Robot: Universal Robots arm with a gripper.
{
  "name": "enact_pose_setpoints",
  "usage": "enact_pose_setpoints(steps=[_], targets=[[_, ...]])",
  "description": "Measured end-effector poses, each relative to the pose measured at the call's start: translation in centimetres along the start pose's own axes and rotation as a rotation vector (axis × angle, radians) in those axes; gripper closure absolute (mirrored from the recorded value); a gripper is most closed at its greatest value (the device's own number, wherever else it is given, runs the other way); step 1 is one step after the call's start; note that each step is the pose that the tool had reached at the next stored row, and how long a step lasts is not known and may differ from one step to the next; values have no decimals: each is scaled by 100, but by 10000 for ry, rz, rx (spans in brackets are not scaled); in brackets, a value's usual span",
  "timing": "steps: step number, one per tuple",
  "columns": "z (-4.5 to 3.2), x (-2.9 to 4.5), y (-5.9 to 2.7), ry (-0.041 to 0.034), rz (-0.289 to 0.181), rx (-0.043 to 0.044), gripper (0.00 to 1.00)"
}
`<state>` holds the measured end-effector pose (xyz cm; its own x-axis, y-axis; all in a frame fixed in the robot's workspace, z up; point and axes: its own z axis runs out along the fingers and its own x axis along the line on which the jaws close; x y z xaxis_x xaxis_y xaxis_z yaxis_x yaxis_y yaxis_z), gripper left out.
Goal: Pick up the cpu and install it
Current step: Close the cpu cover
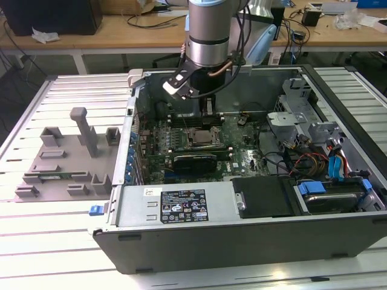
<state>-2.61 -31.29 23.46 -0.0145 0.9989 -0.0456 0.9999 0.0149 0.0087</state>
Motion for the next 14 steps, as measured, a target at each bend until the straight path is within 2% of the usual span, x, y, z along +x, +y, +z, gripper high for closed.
enact_pose_setpoints(steps=[3,8,9,10,14], targets=[[0,0,0,1,-422,-19,89],[0,0,-1,-11,-1425,-65,89],[0,0,0,-12,-1692,-76,89],[0,0,-1,-15,-2176,-99,89],[1,0,0,-22,-3113,-141,89]])
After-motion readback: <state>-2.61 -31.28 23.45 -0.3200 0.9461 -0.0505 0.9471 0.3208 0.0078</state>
